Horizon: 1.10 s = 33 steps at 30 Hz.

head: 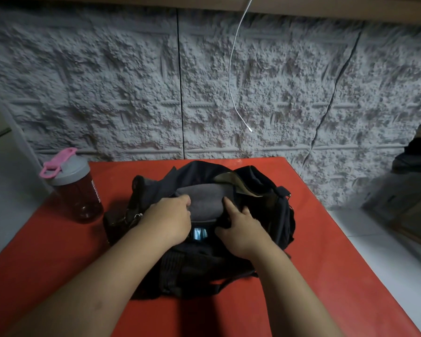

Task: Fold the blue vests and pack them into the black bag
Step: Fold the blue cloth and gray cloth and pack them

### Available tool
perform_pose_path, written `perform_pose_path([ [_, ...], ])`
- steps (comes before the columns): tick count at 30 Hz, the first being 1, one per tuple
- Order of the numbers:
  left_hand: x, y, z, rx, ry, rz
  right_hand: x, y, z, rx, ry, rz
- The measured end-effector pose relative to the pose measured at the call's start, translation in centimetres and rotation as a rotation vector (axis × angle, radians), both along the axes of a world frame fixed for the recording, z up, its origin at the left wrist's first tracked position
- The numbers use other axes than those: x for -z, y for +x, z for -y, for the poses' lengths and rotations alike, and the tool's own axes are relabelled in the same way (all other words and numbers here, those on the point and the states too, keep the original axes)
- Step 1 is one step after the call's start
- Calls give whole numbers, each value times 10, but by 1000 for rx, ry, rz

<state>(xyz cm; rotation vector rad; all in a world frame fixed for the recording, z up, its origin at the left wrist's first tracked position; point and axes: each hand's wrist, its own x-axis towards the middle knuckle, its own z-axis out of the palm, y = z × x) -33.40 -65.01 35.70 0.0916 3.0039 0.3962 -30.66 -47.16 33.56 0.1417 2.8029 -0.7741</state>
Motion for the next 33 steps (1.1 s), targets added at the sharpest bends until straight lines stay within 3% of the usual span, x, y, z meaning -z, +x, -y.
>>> perform_pose_path([
  [5, -14, 11, 0, -3, -198, 105, 2, 0, 1, 3, -53, -20],
  [9, -31, 29, 0, -43, -261, -62, -20, 3, -6, 43, -106, -260],
  [12, -33, 36, 8, -132, -309, -51, -33, 6, -12, 106, -51, -364],
  [18, -26, 42, 18, -176, -297, 15, -36, 12, -14, 146, 161, -189],
  [33, -57, 96, 53, -165, -201, -63, -85, 70, -18, 80, 108, -181],
])
